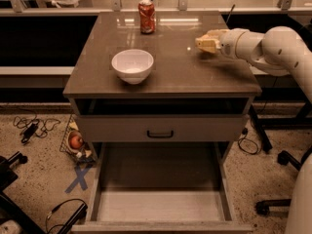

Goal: Pick orange from middle drawer and place on counter

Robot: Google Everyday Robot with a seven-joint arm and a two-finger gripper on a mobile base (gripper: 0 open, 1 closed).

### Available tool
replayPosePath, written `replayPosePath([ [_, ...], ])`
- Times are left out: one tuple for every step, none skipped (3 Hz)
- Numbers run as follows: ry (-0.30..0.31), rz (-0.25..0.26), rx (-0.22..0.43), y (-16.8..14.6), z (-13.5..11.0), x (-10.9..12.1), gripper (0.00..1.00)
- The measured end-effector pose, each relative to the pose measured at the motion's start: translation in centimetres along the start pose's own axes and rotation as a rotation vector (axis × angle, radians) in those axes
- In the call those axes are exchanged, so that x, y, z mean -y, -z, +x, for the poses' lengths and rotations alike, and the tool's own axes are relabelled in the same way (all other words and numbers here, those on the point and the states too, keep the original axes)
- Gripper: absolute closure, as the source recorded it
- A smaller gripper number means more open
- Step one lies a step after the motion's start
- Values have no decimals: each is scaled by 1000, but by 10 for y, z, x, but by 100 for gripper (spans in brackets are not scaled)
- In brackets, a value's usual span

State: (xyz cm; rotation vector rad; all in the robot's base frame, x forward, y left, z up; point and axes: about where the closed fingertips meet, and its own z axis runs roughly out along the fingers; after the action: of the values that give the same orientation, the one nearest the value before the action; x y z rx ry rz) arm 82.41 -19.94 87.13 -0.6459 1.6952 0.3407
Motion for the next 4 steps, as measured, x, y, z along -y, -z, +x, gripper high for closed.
replayPosePath([
  [-7,11,-27,-4,13,4,100],
  [-35,37,-53,-5,29,8,97],
  [-34,32,-52,-8,29,6,75],
  [-34,32,-52,-8,28,6,43],
])
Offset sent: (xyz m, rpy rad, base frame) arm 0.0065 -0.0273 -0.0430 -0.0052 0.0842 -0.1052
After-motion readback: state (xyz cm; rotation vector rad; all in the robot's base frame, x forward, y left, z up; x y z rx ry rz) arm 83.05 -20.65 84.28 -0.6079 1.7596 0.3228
